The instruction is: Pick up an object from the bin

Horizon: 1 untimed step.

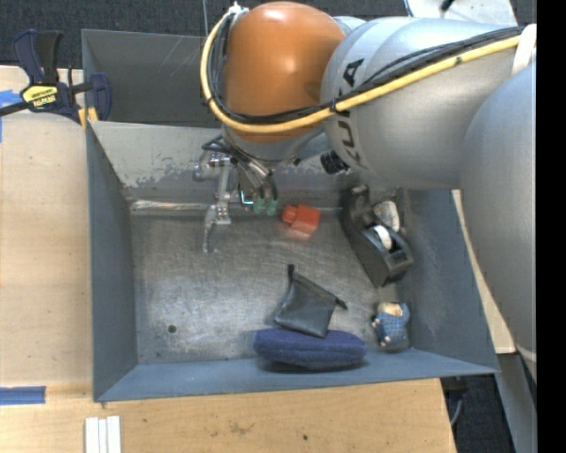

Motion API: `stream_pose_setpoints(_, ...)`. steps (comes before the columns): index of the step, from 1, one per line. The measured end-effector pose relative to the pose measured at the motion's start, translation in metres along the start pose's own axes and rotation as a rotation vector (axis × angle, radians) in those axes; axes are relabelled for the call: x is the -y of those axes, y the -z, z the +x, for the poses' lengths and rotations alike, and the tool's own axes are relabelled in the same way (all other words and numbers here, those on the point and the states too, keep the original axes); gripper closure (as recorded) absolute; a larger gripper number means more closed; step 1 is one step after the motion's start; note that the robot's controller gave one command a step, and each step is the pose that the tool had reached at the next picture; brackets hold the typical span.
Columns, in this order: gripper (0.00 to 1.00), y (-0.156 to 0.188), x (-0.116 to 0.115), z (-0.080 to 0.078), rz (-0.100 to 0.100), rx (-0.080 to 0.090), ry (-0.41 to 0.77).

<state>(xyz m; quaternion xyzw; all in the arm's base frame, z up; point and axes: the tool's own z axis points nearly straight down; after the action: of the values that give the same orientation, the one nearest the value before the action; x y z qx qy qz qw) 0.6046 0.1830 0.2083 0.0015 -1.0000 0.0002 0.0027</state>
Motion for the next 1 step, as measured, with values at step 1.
stream_pose_setpoints(1, 0.0, -0.0574, -0.0462, -0.0015, -0.001, 0.002, -0.02)
